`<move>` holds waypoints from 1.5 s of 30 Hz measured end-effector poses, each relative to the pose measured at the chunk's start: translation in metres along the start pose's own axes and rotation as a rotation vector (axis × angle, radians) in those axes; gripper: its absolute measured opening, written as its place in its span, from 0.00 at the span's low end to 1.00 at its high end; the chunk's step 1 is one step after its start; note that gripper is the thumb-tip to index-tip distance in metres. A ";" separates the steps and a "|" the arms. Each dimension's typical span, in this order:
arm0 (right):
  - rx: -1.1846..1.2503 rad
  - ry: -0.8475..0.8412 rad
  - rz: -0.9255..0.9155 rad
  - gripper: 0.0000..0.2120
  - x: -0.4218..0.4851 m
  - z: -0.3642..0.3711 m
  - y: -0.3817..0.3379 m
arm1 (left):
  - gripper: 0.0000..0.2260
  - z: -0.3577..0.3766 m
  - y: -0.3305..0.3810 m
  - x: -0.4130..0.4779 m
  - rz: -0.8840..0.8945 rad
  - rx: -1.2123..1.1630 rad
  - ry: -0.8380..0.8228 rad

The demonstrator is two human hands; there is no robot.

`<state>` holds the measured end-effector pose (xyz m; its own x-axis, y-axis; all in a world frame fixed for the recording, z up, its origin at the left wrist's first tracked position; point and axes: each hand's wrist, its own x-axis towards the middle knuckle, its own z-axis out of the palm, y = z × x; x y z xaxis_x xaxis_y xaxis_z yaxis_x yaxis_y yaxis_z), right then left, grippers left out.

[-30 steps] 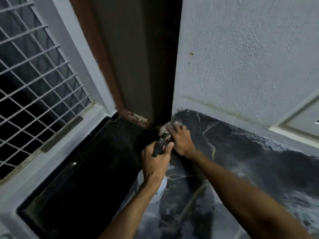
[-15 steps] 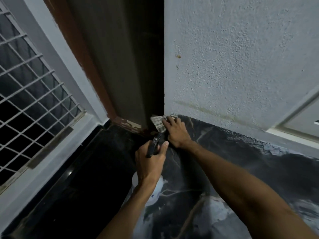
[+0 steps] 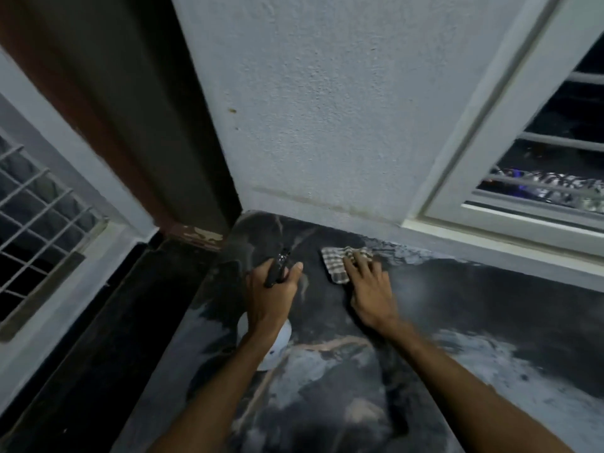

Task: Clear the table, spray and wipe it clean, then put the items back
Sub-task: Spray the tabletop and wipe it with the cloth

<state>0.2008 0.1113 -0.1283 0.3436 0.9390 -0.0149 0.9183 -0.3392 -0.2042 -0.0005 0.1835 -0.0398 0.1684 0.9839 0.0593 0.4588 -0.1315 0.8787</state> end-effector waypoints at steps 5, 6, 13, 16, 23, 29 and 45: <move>0.112 0.171 0.592 0.31 -0.061 -0.022 0.115 | 0.22 0.075 0.039 -0.030 -0.018 -0.016 -0.140; 0.096 0.174 0.649 0.30 -0.071 -0.024 0.136 | 0.23 0.090 0.047 -0.036 -0.030 0.012 -0.161; 0.123 0.081 0.725 0.30 -0.070 -0.036 0.184 | 0.21 0.144 0.075 -0.054 -0.116 0.037 -0.222; 0.154 0.082 0.691 0.31 -0.052 -0.041 0.188 | 0.22 0.150 0.074 -0.050 -0.138 0.086 -0.248; 0.192 0.006 0.254 0.37 -0.012 -0.023 0.100 | 0.22 0.124 0.065 -0.023 -0.090 0.117 -0.236; 0.184 0.122 0.533 0.35 0.037 -0.016 0.053 | 0.23 0.066 0.042 0.032 -0.096 0.073 -0.150; 0.141 -0.055 -0.102 0.30 0.200 0.042 -0.211 | 0.15 -0.091 -0.069 0.151 -0.150 0.040 -0.017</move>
<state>0.0670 0.3731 -0.1292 0.2353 0.9711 -0.0400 0.9099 -0.2346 -0.3422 -0.0859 0.3525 -0.0485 0.1099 0.9908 -0.0796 0.5145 0.0118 0.8574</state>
